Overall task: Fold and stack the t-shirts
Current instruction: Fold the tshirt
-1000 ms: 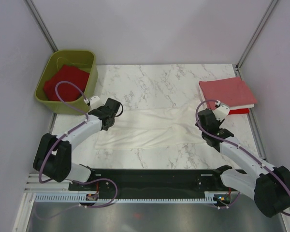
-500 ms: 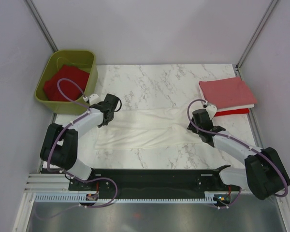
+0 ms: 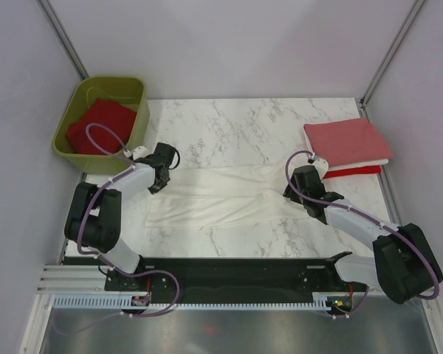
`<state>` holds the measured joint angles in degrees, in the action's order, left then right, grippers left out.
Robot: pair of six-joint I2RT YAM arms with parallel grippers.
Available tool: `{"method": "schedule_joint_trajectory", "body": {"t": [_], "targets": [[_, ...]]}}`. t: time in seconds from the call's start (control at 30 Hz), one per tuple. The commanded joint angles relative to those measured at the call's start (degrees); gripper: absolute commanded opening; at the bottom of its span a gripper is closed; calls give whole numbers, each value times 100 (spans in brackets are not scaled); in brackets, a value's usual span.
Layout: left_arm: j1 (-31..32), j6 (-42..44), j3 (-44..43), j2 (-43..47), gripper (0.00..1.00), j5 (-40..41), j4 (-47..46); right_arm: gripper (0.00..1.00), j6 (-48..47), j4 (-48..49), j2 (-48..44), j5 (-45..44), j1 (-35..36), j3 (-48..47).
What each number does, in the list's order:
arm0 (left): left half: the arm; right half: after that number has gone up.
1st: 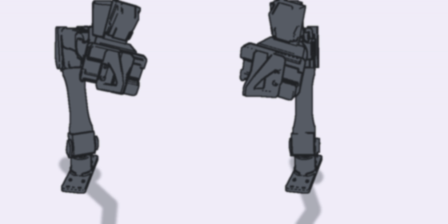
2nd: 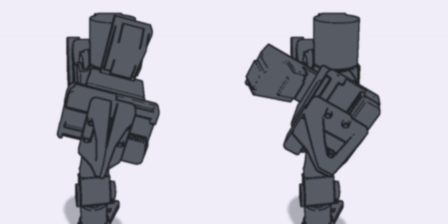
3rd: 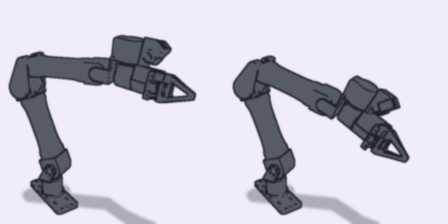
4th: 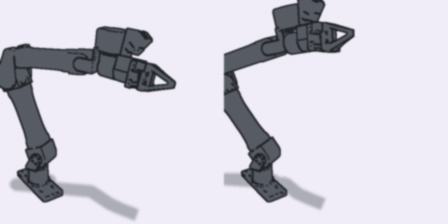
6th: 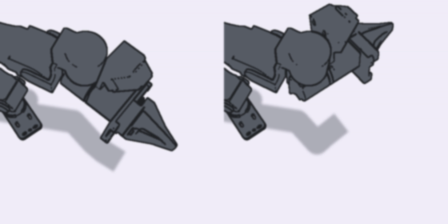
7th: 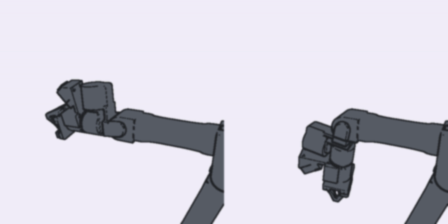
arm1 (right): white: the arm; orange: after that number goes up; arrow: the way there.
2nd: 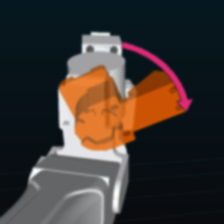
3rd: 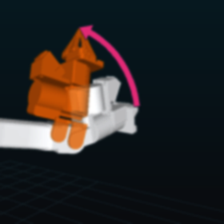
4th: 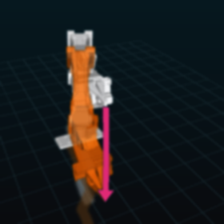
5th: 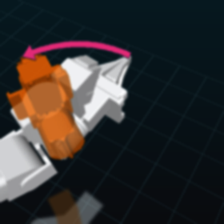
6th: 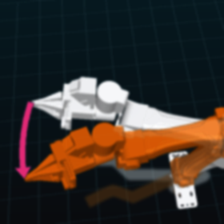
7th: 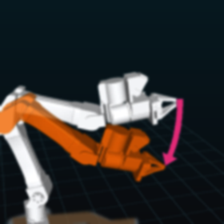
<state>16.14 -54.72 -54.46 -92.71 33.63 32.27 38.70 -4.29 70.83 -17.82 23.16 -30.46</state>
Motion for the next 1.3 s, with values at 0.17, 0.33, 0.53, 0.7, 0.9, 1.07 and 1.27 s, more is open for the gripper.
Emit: {"method": "schedule_joint_trajectory", "body": {"t": [0.17, 0.33, 0.53, 0.7, 0.9, 1.07, 1.27], "targets": [[-50, -258, 646, 824, 2, -14, -125, 55, 15, -80, -25, -265, 31, -215], [-58, -591, 997, 1385, 2, 170, -55, 56, 59, -142, -122, -388, 31, -197], [-67, -690, 1236, 1756, 2, 259, -54, 56, 77, -168, -148, -450, 31, -197], [-67, -873, 1262, 1878, 2, 372, 156, 56, 120, -238, -183, -555, 22, -206], [-67, -839, 1394, 2239, 74, 355, 148, 57, 234, -326, -367, -766, 22, -162], [431, -383, 1525, 2792, 81, 311, -377, 57, 296, -370, -762, -1021, 22, -31], [2292, 1417, 1429, 2750, 86, -205, -2588, 54, 296, -414, -711, -1241, 5, -83]]}}
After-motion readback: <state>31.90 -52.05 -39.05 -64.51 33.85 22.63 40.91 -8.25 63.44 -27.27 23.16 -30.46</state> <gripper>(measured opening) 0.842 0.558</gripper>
